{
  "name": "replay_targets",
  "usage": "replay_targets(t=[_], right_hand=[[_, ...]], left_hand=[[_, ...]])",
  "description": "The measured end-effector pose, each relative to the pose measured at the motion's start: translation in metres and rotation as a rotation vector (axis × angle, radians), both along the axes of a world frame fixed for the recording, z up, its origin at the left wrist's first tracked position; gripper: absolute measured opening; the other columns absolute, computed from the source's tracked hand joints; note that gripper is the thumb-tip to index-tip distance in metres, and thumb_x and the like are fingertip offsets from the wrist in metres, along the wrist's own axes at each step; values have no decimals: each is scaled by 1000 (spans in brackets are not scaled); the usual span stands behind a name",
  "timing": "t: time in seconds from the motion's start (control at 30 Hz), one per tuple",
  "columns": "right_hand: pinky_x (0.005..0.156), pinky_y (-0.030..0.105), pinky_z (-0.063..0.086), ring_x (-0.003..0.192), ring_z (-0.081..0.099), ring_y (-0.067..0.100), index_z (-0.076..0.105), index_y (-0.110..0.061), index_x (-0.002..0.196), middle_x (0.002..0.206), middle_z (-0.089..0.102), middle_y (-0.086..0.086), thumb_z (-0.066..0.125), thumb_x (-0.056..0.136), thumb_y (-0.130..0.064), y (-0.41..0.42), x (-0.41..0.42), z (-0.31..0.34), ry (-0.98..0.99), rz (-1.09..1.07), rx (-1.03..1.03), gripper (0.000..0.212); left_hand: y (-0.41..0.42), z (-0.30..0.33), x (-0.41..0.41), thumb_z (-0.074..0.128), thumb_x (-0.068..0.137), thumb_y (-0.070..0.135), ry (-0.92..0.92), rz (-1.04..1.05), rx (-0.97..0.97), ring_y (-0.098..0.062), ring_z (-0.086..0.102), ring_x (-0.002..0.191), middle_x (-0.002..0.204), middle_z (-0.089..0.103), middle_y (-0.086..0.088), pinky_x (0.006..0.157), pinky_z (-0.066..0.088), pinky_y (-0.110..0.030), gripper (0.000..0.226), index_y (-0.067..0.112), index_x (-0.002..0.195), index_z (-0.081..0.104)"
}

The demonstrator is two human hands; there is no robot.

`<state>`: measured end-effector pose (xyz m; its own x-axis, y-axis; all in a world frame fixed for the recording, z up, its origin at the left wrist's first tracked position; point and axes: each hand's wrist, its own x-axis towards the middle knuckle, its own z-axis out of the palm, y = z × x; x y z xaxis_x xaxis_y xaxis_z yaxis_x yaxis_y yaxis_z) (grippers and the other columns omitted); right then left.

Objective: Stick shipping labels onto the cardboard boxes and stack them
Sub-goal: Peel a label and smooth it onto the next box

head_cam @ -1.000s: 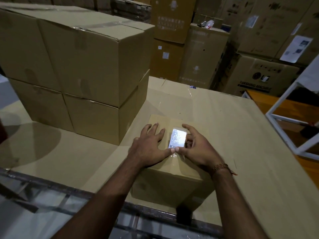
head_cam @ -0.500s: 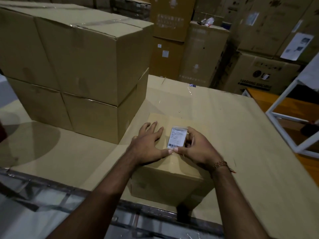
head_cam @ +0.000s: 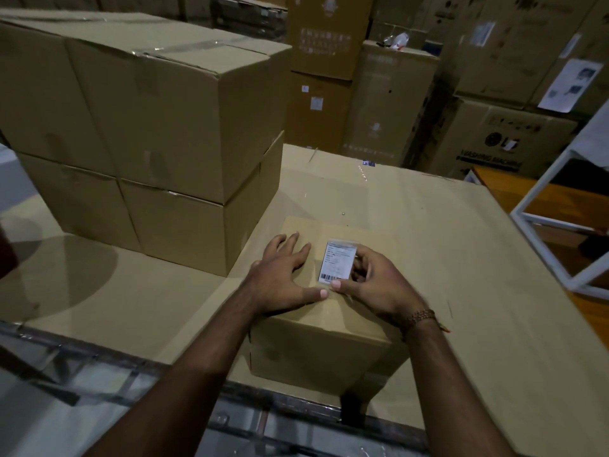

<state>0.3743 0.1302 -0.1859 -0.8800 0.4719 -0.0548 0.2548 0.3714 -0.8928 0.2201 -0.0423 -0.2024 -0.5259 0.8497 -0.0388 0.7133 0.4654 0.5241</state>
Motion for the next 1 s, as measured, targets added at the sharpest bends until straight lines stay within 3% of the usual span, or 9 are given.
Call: replay_targets(t=[0.2, 0.4, 0.5, 0.6, 0.7, 0.83, 1.0], right_hand=[[114, 37, 51, 125, 67, 4, 61, -22, 145, 134, 73, -10, 86, 86, -5, 1, 0, -1, 6, 16, 33, 66], [114, 37, 51, 119, 70, 2, 76, -18, 130, 125, 77, -13, 82, 92, -13, 1, 3, -1, -10, 49, 75, 39], [114, 42, 52, 120, 70, 4, 77, -20, 129, 126, 76, -14, 81, 94, -19, 0, 3, -3, -20, 48, 92, 36], [110, 44, 54, 117, 71, 4, 77, -26, 129, 123, 77, -17, 81, 91, -38, -3, 1, -3, -50, 45, 129, 40], [103, 42, 58, 112, 72, 5, 75, -28, 130, 120, 77, -17, 86, 78, -56, -9, 1, -2, -67, 31, 175, 60], [99, 33, 58, 106, 71, 2, 76, -24, 127, 120, 77, -13, 90, 83, -39, -9, -1, -4, -92, -27, 244, 49], [99, 24, 51, 110, 67, 0, 72, -25, 135, 125, 72, -19, 85, 90, -35, -11, -1, -3, -94, -11, 235, 48]], left_hand=[[0, 0, 0, 49, 63, 92, -16, 7, -2, -8, -10, 159, 176, -6, 16, 123, 26, -62, 125, 35, 168, 15], [0, 1, 0, 52, 64, 90, -26, 7, 3, -7, -10, 159, 175, -6, 17, 123, 26, -62, 123, 35, 168, 15], [0, 1, 0, 54, 65, 89, -40, 11, 5, -7, -11, 159, 175, -6, 17, 123, 26, -63, 123, 35, 168, 15], [-1, 0, 0, 57, 67, 88, -34, 3, 12, -7, -11, 159, 175, -7, 17, 123, 26, -63, 122, 34, 168, 15], [-2, 0, 0, 59, 64, 90, -45, -12, 3, -7, -13, 159, 175, -10, 17, 124, 24, -64, 127, 34, 168, 13], [-2, 2, -2, 64, 62, 89, -82, -31, -13, -9, -14, 159, 175, -12, 17, 126, 20, -65, 132, 32, 169, 12], [-1, 0, -4, 65, 60, 89, -89, -24, -14, -7, -13, 159, 175, -11, 18, 126, 19, -63, 133, 32, 169, 12]])
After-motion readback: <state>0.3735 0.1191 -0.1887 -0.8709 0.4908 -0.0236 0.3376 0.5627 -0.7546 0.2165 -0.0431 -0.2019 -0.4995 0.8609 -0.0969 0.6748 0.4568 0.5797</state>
